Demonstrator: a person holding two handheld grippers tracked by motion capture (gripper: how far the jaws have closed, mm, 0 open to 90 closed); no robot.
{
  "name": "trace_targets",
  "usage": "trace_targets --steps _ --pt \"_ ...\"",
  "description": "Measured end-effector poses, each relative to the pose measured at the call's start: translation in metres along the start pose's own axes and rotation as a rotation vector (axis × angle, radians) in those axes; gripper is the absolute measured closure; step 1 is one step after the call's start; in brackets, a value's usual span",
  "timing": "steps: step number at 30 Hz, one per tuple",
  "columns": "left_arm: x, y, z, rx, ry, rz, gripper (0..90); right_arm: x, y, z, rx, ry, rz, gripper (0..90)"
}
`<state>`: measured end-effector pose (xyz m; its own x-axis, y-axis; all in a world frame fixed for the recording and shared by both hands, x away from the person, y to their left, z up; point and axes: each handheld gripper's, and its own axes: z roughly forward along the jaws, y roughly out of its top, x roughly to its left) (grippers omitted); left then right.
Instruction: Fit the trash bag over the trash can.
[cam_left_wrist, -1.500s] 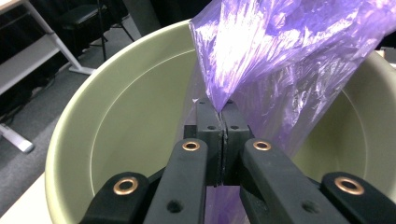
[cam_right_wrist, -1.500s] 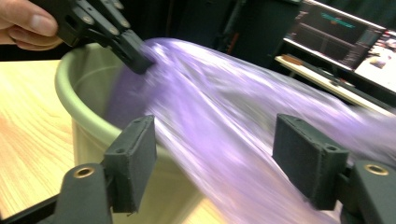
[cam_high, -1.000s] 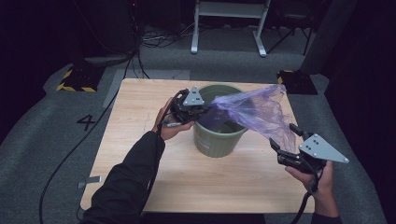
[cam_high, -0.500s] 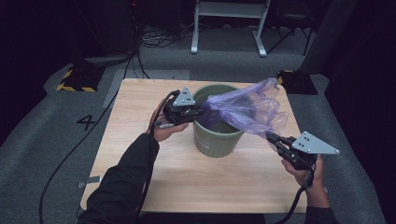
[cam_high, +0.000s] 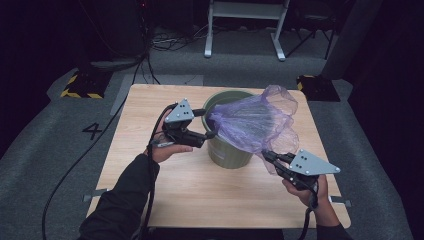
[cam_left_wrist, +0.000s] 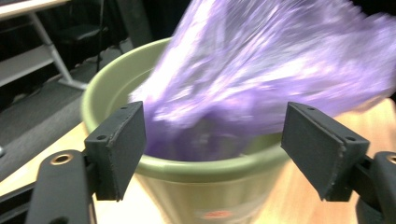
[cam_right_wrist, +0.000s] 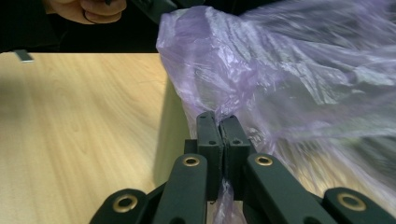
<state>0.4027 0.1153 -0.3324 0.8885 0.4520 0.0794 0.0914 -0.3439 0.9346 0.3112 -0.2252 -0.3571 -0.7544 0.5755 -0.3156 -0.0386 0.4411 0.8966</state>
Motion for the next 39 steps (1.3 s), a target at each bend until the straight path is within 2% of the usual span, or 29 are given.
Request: trace_targets --steps 4,6,8,13,16,18,19,24,25,29,31,39 --pt "-0.02 0.002 0.001 0.001 -0.033 0.053 19.7 0.006 -0.001 0.007 0.007 0.022 -0.011 88.5" --pt "-0.028 0.003 0.004 0.011 -0.035 0.08 24.6 0.009 -0.001 0.011 0.009 0.028 -0.013 88.0" --pt "-0.036 0.005 0.009 0.023 -0.022 0.103 34.3 0.011 -0.001 0.012 0.007 0.039 -0.015 87.9" --pt "-0.041 0.003 0.016 0.061 -0.015 0.145 60.6 0.019 0.0 0.016 0.003 0.063 -0.032 86.9" --pt "-0.041 -0.001 0.017 0.061 -0.014 0.152 74.1 0.021 0.0 0.015 -0.004 0.076 -0.034 86.6" --pt "-0.039 -0.003 0.014 0.039 -0.016 0.149 80.8 0.023 -0.001 0.015 -0.01 0.086 -0.032 84.9" --pt "-0.039 -0.003 0.012 0.035 -0.004 0.146 85.6 0.023 -0.001 0.015 -0.012 0.087 -0.032 83.9" --pt "-0.036 -0.011 0.004 0.025 -0.028 0.145 88.8 0.024 -0.005 0.011 -0.024 0.096 -0.013 71.0" --pt "-0.036 -0.014 0.002 0.021 -0.034 0.134 88.8 0.024 -0.006 0.009 -0.027 0.094 -0.013 66.4" --pt "-0.032 -0.024 -0.005 0.02 -0.037 0.117 89.0 0.021 -0.01 0.0 -0.035 0.076 0.009 57.7" --pt "-0.029 -0.03 -0.006 0.02 -0.04 0.095 89.1 0.019 -0.011 -0.005 -0.035 0.07 0.019 53.8" --pt "-0.023 -0.043 -0.005 0.042 -0.024 0.072 89.2 0.009 -0.016 -0.023 -0.037 -0.01 0.053 46.0"
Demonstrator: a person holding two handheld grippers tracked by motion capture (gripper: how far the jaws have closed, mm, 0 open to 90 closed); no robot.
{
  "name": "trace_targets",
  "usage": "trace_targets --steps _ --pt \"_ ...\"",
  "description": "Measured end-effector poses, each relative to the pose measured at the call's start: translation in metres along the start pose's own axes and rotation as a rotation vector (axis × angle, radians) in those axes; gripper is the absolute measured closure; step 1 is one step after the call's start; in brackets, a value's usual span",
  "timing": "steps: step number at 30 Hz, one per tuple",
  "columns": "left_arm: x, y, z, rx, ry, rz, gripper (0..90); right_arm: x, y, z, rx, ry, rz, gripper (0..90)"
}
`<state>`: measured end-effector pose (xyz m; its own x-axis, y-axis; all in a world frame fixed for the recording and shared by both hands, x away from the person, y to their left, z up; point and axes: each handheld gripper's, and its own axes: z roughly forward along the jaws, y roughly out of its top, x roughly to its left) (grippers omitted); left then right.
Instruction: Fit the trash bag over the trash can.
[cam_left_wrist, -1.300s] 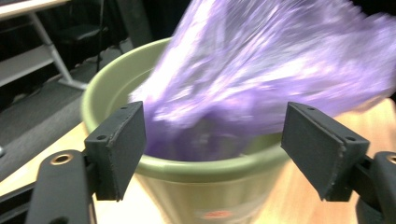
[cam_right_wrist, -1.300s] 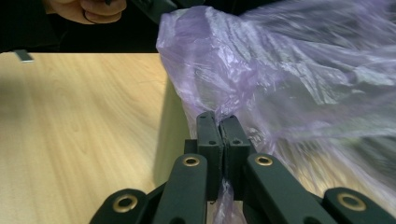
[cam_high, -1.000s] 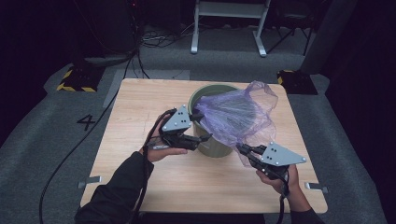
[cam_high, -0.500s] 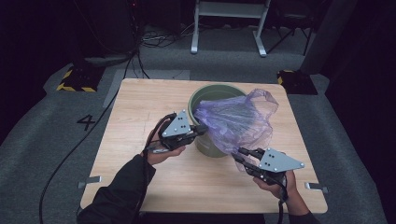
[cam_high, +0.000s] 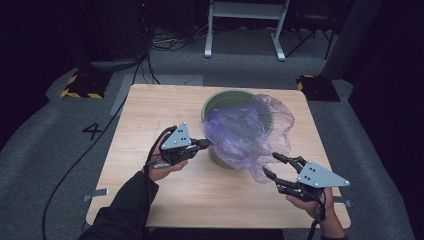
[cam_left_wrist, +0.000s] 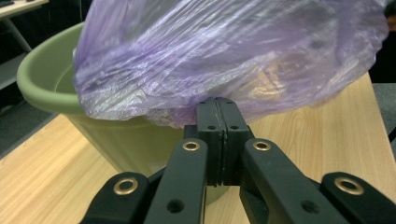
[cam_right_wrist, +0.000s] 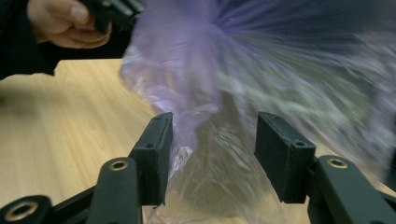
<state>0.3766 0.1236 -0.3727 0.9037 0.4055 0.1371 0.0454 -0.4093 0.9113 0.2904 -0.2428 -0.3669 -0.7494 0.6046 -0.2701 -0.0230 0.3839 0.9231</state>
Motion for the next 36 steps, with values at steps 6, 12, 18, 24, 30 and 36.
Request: trace_targets --steps 6,12,18,24,30,36 --pt "0.003 -0.007 0.006 0.017 0.008 -0.016 89.2 -0.015 0.002 -0.007 -0.015 -0.116 0.037 35.8" --pt "0.007 -0.01 0.008 0.031 0.018 -0.022 89.1 -0.034 0.006 -0.019 -0.05 -0.154 0.103 31.6" --pt "0.007 -0.011 0.01 0.034 0.023 -0.026 89.0 -0.039 0.013 -0.012 -0.028 -0.167 0.099 27.6" --pt "0.007 -0.011 0.013 0.046 0.026 -0.02 88.1 -0.038 0.018 0.002 -0.019 -0.117 0.115 26.4" --pt "0.007 -0.012 0.012 0.059 0.041 -0.004 85.7 -0.042 0.019 0.016 0.014 -0.14 0.09 26.2" --pt "0.008 -0.014 0.01 0.058 0.035 -0.014 82.0 -0.049 0.015 0.023 0.003 -0.127 0.058 43.0"
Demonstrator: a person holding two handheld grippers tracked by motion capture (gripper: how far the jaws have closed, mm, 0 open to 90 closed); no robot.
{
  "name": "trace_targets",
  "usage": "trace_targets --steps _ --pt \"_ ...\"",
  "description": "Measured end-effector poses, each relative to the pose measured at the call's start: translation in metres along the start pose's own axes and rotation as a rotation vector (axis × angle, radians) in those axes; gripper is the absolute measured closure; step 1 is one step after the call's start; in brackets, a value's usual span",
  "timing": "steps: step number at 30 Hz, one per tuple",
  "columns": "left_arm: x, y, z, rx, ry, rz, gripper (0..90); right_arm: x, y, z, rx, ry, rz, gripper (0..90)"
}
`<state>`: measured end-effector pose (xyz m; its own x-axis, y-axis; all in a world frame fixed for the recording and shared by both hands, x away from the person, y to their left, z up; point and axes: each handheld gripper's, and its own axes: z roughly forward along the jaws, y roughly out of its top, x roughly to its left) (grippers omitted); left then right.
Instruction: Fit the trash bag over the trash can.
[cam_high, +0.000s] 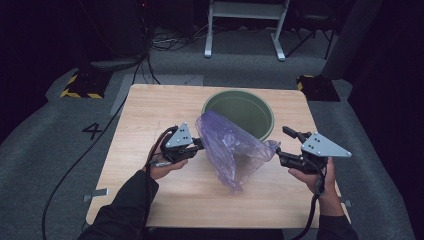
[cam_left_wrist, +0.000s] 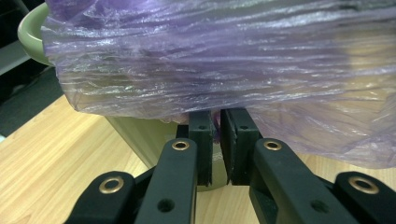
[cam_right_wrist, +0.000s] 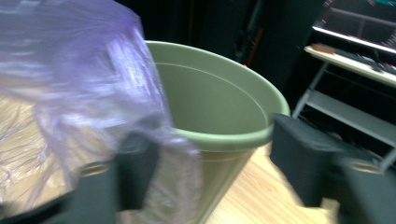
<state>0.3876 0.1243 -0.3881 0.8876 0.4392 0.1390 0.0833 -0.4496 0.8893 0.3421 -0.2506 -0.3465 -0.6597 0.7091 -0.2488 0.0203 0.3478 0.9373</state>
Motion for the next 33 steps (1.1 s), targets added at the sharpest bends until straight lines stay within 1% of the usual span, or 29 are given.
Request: trace_targets --steps 1,4,5,6,7,8,9,11,12,13,16,17,19,21,23,25,26,27,30,32,33 --pt "0.0 0.0 0.0 0.001 0.001 0.0 80.3 0.001 0.0 0.0 -0.008 0.013 -0.013 52.1" --pt "0.0 -0.002 -0.001 -0.001 -0.003 -0.012 72.4 0.003 0.0 -0.001 -0.017 0.043 -0.038 70.6" --pt "-0.002 -0.003 -0.003 -0.004 -0.008 -0.011 71.0 0.003 0.0 -0.001 -0.018 0.047 -0.04 74.1" --pt "-0.003 -0.003 -0.004 -0.005 -0.016 -0.017 67.3 0.003 0.001 -0.001 -0.023 0.059 -0.047 79.2" --pt "-0.003 -0.004 -0.005 0.0 -0.014 -0.011 60.9 0.003 0.001 -0.002 -0.028 0.065 -0.048 83.7" --pt "-0.005 -0.004 -0.007 0.013 -0.014 -0.011 57.0 0.003 0.001 -0.002 -0.032 0.067 -0.047 85.6" --pt "-0.006 -0.005 -0.008 0.02 -0.017 -0.009 51.1 0.003 0.002 -0.002 -0.034 0.071 -0.048 87.5" --pt "-0.009 -0.006 -0.014 0.018 -0.016 -0.024 39.3 0.003 0.003 -0.003 -0.037 0.075 -0.049 88.6" --pt "-0.011 -0.006 -0.017 0.013 -0.017 -0.043 32.4 0.003 0.003 -0.003 -0.037 0.075 -0.051 88.8" --pt "-0.014 -0.007 -0.021 0.01 -0.019 -0.052 26.6 0.004 0.003 -0.003 -0.035 0.074 -0.053 88.8" --pt "-0.022 -0.007 -0.029 0.003 -0.008 -0.052 17.7 0.005 0.003 -0.002 -0.033 0.07 -0.055 88.8" --pt "-0.025 -0.007 -0.031 0.002 0.0 -0.056 17.4 0.006 0.003 -0.002 -0.032 0.07 -0.056 88.7" --pt "-0.031 -0.006 -0.036 -0.001 0.025 -0.05 16.7 0.007 0.003 -0.001 -0.031 0.068 -0.06 88.7" --pt "-0.036 -0.005 -0.043 -0.022 0.025 -0.046 16.3 0.009 0.004 -0.001 -0.029 0.07 -0.063 88.7" --pt "-0.039 -0.004 -0.05 -0.044 0.015 -0.036 15.9 0.009 0.004 -0.001 -0.027 0.065 -0.068 88.8" --pt "-0.042 -0.004 -0.055 -0.061 0.015 -0.04 15.7 0.008 0.004 -0.001 -0.025 0.061 -0.064 89.0" --pt "-0.042 -0.003 -0.058 -0.073 0.008 -0.046 15.6 0.008 0.004 -0.001 -0.024 0.056 -0.063 89.2" --pt "-0.044 -0.002 -0.061 -0.086 0.011 -0.054 15.6 0.007 0.004 -0.002 -0.022 0.051 -0.058 89.2" --pt "-0.051 0.004 -0.066 -0.106 0.014 -0.054 15.6 0.006 0.003 -0.002 -0.014 0.043 -0.052 89.2" --pt "-0.058 0.01 -0.068 -0.095 0.062 -0.051 15.8 0.006 0.002 -0.003 -0.012 0.043 -0.052 89.2" --pt "-0.062 0.014 -0.069 -0.101 0.054 -0.044 15.9 0.007 0.002 -0.003 -0.011 0.043 -0.053 89.2"
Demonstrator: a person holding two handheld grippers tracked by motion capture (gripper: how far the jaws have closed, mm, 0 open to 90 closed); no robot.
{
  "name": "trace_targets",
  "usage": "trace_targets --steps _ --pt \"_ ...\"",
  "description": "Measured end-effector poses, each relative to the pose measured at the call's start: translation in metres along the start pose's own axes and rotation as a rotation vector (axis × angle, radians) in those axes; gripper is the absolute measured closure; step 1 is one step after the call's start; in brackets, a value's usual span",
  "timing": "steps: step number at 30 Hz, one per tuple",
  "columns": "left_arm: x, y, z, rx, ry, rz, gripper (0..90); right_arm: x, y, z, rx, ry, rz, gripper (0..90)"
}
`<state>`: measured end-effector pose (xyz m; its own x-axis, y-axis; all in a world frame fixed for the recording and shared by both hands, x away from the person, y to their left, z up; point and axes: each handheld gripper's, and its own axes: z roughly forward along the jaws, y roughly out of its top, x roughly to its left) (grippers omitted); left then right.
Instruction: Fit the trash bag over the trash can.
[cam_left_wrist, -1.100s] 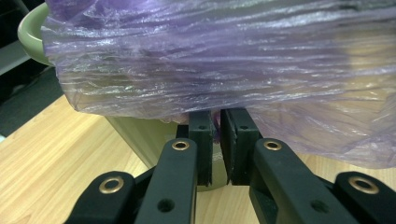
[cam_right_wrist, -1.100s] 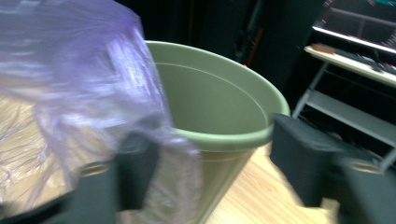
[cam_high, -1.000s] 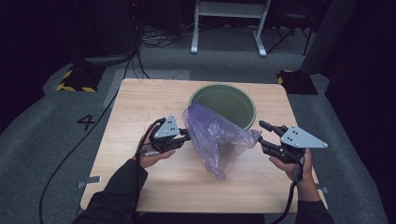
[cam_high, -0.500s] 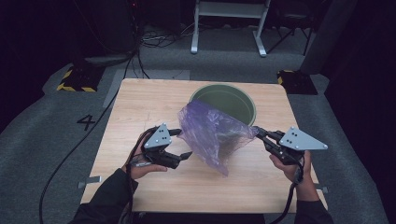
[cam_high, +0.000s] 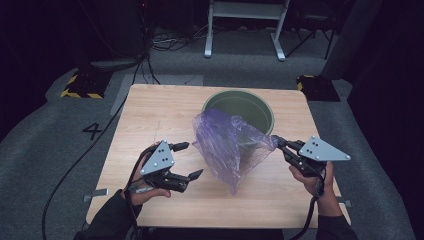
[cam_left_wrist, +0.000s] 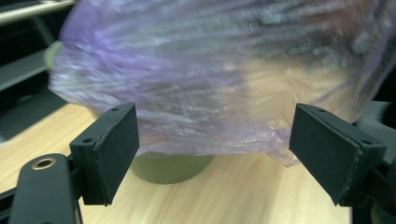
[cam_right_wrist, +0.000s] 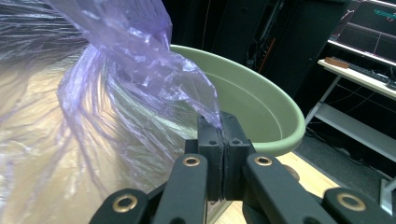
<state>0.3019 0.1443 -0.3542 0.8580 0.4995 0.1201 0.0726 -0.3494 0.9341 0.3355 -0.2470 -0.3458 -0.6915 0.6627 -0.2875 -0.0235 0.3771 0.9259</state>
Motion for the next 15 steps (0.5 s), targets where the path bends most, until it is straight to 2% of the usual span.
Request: trace_targets --steps 4,8,11,13,15 --pt "-0.014 0.011 -0.002 -0.026 -0.047 0.027 15.7 0.0 -0.002 -0.001 0.004 -0.001 0.001 89.1" --pt "-0.022 0.019 0.0 -0.024 -0.072 0.043 15.4 0.0 -0.001 -0.001 0.008 -0.004 -0.003 87.6" --pt "-0.026 0.027 0.008 -0.02 -0.071 0.043 14.8 0.0 -0.001 -0.002 0.007 -0.006 -0.005 86.6" --pt "-0.027 0.03 0.014 -0.022 -0.042 0.052 15.3 0.001 -0.001 -0.001 0.005 -0.004 -0.004 86.2" --pt "-0.027 0.032 0.022 -0.011 -0.031 0.061 15.5 0.002 -0.001 -0.001 0.005 0.0 -0.003 86.1"
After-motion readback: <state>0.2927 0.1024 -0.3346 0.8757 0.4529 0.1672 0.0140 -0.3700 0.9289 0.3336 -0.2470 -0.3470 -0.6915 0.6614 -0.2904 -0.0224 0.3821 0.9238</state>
